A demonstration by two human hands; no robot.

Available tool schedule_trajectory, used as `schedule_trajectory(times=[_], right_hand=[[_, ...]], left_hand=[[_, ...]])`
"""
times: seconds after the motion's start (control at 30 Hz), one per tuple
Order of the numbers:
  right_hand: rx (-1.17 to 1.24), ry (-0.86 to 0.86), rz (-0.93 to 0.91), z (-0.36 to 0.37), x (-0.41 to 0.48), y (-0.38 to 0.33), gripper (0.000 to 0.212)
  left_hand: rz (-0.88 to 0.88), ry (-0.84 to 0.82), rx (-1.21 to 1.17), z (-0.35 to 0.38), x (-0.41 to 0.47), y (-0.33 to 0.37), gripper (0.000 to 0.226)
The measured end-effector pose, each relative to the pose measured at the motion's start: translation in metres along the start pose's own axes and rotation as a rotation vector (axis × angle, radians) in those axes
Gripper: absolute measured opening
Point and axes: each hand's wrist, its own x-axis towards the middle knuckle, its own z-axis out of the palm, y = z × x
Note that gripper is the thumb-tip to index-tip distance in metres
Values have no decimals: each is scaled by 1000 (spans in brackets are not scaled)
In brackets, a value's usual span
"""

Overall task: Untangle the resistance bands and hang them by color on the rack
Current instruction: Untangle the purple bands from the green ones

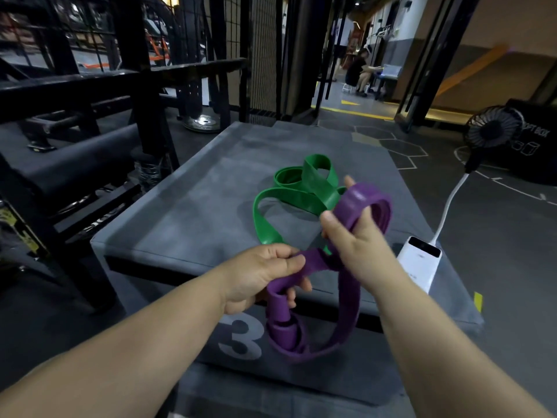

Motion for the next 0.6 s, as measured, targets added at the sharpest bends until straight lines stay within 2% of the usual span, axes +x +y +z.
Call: schedule_trajectory(times=[0.13,0.2,0.27,0.37,0.5,0.6], right_hand=[[-50,-326,28,16,-11,0,70],[34,-428,61,16,-13,-1,78],[77,-487,91,17,-13,-1,82],[-54,-523,130,18,-12,1,62],[-190,-596,183,22,-13,5,37],[-53,-634,235,29,-19,3,15]], left_hand=[[12,28,-118,-1,-3,8,21],[14,75,-101,-3,-3,11,20],[-1,152,-97,-6,-2,12,30],[-46,216,-92,-9,0,12,37],[-45,293,-133,-15,2,16,33],[-85,257,-125,-20,0,19,37]])
